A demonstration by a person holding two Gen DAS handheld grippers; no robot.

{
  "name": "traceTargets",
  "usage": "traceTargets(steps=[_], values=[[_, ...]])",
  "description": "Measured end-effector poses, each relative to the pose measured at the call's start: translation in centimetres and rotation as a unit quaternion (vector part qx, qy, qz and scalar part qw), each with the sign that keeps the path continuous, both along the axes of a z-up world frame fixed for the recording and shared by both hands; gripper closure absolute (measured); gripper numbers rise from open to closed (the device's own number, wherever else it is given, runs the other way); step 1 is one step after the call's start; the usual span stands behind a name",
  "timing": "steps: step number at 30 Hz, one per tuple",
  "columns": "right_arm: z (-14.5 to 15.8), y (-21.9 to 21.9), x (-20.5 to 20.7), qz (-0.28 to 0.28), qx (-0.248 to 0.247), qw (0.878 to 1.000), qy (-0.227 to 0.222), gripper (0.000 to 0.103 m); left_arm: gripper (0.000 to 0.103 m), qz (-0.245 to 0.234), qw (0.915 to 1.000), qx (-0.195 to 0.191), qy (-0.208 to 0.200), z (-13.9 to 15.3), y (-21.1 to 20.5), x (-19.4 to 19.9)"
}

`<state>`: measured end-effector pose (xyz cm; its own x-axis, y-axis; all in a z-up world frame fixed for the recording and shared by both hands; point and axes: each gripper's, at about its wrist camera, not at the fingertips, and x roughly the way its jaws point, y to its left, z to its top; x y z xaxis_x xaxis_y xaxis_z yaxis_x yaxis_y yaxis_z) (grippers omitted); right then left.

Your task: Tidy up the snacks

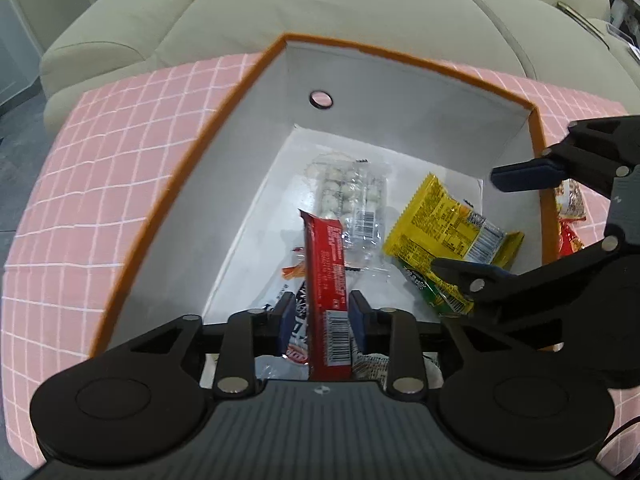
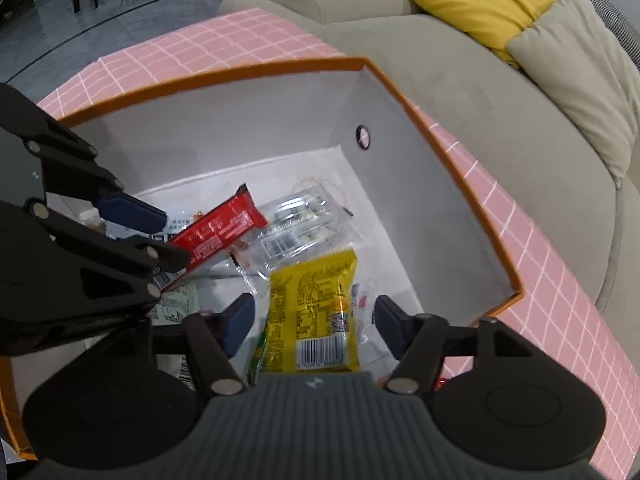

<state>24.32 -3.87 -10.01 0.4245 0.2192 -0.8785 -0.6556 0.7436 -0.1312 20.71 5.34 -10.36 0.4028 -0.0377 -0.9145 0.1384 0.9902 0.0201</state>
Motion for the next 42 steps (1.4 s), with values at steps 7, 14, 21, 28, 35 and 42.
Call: traceTargets(steps=[7, 14, 21, 28, 35, 42], values=[[3.5, -1.3, -1.9, -0.008, 0.032, 0.999, -0.039, 0.021, 0.052, 0.050, 0.9971, -0.006, -0.057, 3.4, 1.0, -2.0], [7.4, -3.7, -6.3, -0.040, 0.078, 0.990, -0.108, 0.016, 0.051, 0.092, 0.9861, -0.026, -0.136, 7.6, 0.3, -5.4], [8.6, -7.4, -11.8, -0.083, 0.109, 0.977, -0.162, 0.016, 0.051, 0.095, 0.9803, -0.031, -0.170, 9.3, -1.6, -9.0], [7.6, -11.6, -16.5, -0.140, 0.126, 0.963, -0.194, 0.013, 0.051, 0.076, 0.9727, -0.072, -0.207, 9.6, -4.1, -13.1], [4.4, -15.5, -19.0, -0.189, 0.102, 0.959, -0.186, 0.013, 0.051, 0.020, 0.9736, -0.109, -0.199, 7.7, -8.4, -15.1], [0.0, -19.2, -19.8, -0.243, 0.063, 0.952, -0.175, 0.014, 0.051, -0.037, 0.9767, -0.104, -0.184, 4.9, -13.2, -14.9]])
